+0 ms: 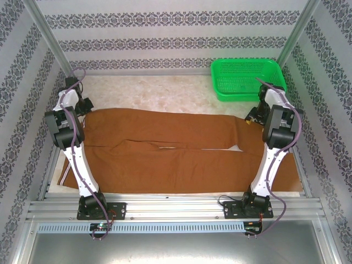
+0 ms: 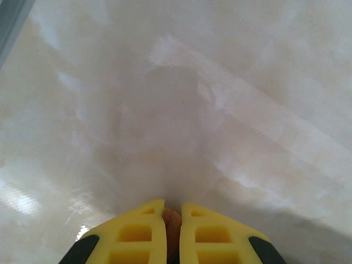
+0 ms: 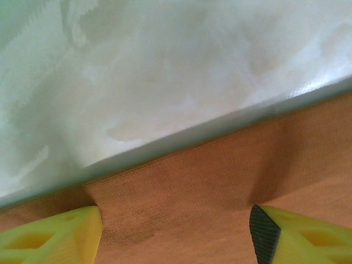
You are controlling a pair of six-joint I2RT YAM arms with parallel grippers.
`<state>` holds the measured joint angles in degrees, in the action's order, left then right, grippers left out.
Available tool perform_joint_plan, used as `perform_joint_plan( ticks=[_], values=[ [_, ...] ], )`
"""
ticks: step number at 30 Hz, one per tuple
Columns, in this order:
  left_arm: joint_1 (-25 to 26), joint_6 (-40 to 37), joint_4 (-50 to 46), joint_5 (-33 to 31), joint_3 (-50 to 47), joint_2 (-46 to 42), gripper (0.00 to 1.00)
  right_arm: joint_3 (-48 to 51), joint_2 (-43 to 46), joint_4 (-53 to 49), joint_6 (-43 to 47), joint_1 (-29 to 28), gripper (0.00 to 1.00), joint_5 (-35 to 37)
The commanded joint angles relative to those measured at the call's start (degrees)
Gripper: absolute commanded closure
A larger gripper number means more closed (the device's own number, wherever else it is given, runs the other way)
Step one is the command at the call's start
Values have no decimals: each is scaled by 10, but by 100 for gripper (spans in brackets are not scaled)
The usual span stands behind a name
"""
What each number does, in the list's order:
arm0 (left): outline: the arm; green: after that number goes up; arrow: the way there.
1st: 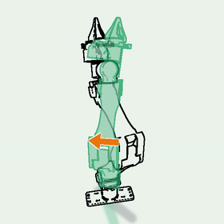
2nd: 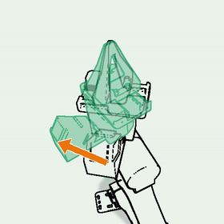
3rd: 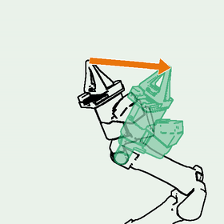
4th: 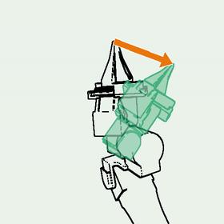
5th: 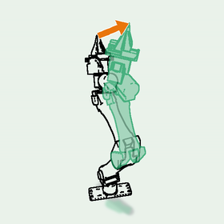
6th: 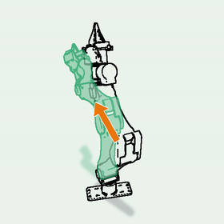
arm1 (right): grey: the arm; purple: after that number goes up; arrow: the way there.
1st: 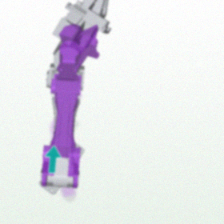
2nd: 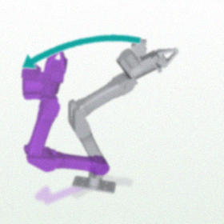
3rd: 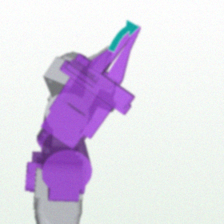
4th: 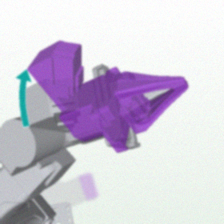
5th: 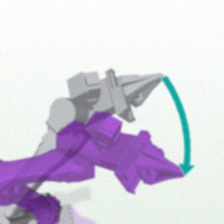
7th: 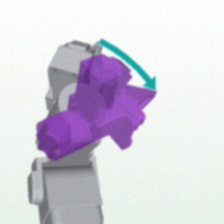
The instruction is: Roll up the long pants
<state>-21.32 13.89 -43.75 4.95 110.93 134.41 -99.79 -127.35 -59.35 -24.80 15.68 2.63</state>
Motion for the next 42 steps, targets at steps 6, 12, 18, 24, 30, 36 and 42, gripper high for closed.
perform_joint_plan(
  ticks=[6,12,18,24,30,36,42],
  values=[
    [8,-13,-59,1,24,19,100,-53,-50,-61,13,33,100,-18],
    [8,-11,-54,-14,16,21,100,-64,-48,-54,9,34,100,3],
    [4,7,-39,0,16,19,100,-68,27,0,-8,19,100,-1],
    [-1,44,-27,4,44,7,100,-155,44,-3,-2,0,100,-18],
    [-7,90,15,-9,25,-71,100,-120,115,37,-3,-14,100,-3],
    [-13,108,-59,-9,198,-44,100,-157,122,46,0,-3,100,-14],
    [-28,123,-128,-37,334,-20,100,-176,129,53,-9,1,100,-33]
  ],
)
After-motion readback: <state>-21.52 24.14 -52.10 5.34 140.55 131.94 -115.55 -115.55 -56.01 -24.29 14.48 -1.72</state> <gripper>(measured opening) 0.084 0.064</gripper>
